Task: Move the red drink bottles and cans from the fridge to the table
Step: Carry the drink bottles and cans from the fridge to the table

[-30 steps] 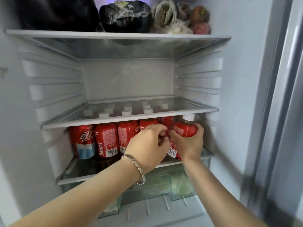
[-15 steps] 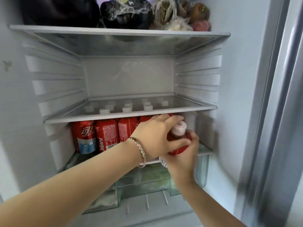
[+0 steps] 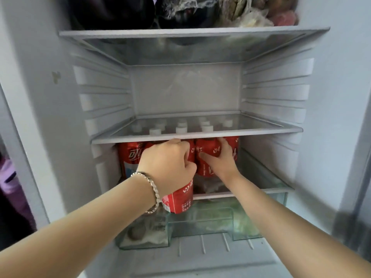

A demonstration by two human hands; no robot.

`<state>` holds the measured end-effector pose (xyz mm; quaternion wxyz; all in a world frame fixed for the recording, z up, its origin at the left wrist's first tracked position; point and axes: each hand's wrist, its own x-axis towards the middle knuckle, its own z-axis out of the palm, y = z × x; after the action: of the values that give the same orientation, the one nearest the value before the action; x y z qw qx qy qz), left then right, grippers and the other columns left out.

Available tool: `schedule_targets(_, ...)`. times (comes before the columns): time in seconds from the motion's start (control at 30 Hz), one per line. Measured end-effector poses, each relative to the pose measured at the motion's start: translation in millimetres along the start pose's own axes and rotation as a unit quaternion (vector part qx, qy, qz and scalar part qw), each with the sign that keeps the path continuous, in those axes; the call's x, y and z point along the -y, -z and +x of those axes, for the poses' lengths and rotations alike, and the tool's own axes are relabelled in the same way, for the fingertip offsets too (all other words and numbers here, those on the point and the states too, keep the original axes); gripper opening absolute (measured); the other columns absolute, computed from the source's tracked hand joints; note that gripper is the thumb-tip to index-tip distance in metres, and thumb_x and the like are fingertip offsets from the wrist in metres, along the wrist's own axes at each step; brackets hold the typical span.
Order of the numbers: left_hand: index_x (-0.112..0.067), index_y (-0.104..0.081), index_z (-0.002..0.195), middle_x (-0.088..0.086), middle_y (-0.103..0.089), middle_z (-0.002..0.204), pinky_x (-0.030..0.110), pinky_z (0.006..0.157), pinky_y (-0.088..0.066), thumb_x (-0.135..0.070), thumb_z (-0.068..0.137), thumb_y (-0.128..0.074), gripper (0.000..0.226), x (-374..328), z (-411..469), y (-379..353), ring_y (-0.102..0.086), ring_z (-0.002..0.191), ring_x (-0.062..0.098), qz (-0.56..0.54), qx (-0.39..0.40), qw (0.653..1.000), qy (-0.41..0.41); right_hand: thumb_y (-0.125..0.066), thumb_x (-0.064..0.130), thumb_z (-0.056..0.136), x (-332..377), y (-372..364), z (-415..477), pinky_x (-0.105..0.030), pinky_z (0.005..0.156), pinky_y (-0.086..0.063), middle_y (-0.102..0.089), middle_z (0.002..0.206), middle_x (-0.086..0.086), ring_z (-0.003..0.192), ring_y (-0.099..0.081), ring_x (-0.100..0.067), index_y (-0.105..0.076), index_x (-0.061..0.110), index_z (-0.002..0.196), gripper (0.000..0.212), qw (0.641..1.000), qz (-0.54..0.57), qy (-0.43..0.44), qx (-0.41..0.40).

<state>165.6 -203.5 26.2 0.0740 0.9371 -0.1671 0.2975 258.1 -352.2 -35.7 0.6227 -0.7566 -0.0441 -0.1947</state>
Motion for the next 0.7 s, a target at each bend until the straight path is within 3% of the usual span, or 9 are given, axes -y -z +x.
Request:
schedule_targets(0.1,-0.024,-0.052,0.108,-0.007,-0.061,0.099,0.026,0.064,-0.04,-0.031,0.084,-0.047,0.026,-0.1,6.1,-1.7,-0.055,0.078,0.017,0.029,-0.017,0.999,0.012,-0.077,0.024,0.076,9.2,-4.8,12.1,-0.026,0.096,-0.039,-0.057,0.128,-0.004,0.116,-0.054,-0.018,-0.042,0.018,0.133,0.067,0.999,-0.019,-0.021,0.025)
schedule_targets(0.23,-0.027,-0.055,0.117,-0.005,-0.062,0.114,0.028,0.07,-0.042,-0.03,0.086,-0.045,0.033,3.5,12.0,-4.8,-0.061,0.095,0.022,0.044,-0.032,0.998,0.021,-0.078,0.03,0.075,6.1,-4.7,7.6,-0.022,0.088,-0.039,-0.06,0.123,-0.002,0.114,-0.056,-0.02,-0.044,0.019,0.134,0.069,0.997,-0.037,-0.002,-0.073)
schedule_targets(0.37,-0.027,-0.055,0.12,-0.005,-0.062,0.115,0.028,0.069,-0.044,-0.028,0.087,-0.044,0.035,4.1,12.0,-7.3,-0.062,0.095,0.021,0.042,-0.048,0.998,0.017,-0.075,0.032,0.076,6.1,2.1,-2.1,-0.024,0.086,-0.04,-0.058,0.105,0.003,0.104,-0.058,-0.018,-0.046,0.019,0.13,0.063,0.976,0.069,-0.058,-0.197)
schedule_targets(0.5,-0.027,-0.056,0.12,-0.005,-0.062,0.116,0.027,0.067,-0.042,-0.026,0.086,-0.044,0.036,6.1,11.8,-9.1,-0.062,0.093,0.02,0.045,-0.057,0.997,0.015,-0.074,0.032,0.076,4.4,12.0,-16.7,-0.027,0.088,-0.042,-0.06,0.102,0.005,0.094,-0.057,-0.016,-0.048,0.016,0.126,0.059,0.933,0.198,-0.115,-0.277)
schedule_targets(0.6,-0.03,-0.051,0.128,-0.007,-0.06,0.122,0.025,0.068,-0.041,-0.026,0.087,-0.044,0.042,6.2,11.0,-9.8,-0.061,0.098,0.019,0.041,-0.055,0.998,0.006,-0.075,0.026,0.075,6.2,15.9,-41.6,-0.021,0.084,-0.047,-0.057,0.087,0.017,0.082,-0.059,-0.004,-0.047,0.019,0.125,0.057,0.934,0.184,-0.056,-0.301)
schedule_targets(0.67,-0.03,-0.048,0.132,-0.007,-0.057,0.128,0.026,0.073,-0.043,-0.028,0.088,-0.043,0.044,6.3,11.7,-10.3,-0.06,0.104,0.019,0.039,-0.061,0.997,-0.002,-0.077,0.019,0.074,8.3,16.6,-61.3,-0.002,0.07,-0.044,-0.056,0.088,0.019,0.072,-0.058,0.012,-0.047,0.02,0.123,0.059,0.947,0.153,0.015,-0.284)
schedule_targets(0.7,-0.03,-0.048,0.132,-0.007,-0.058,0.128,0.027,0.074,-0.044,-0.029,0.089,-0.043,0.043,7.0,12.6,-10.4,-0.06,0.104,0.019,0.032,-0.07,0.997,-0.007,-0.079,0.016,0.072,8.0,16.3,-69.0,0.002,0.064,-0.041,-0.056,0.09,0.019,0.071,-0.057,0.016,-0.046,0.023,0.121,0.059,0.954,0.128,0.053,-0.266)
